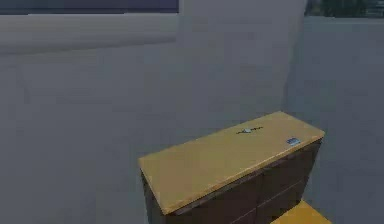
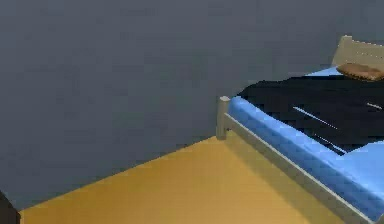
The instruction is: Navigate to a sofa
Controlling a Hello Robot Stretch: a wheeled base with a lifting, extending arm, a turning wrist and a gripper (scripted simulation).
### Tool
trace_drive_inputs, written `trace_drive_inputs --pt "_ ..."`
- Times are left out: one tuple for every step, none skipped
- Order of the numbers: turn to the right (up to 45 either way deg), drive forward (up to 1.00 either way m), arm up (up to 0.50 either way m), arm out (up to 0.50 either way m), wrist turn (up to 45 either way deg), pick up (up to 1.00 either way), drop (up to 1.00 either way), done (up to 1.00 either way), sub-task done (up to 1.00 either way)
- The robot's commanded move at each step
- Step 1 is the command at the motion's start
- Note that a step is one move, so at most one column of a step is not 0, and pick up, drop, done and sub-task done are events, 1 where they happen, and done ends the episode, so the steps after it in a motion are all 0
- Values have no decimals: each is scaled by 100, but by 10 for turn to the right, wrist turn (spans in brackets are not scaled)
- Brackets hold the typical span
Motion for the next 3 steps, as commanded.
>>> trace_drive_inputs --pt "450 0 0 0 0 0 0 0 0" --pt "450 0 0 0 0 0 0 0 0" --pt "450 0 0 0 0 0 0 0 0"
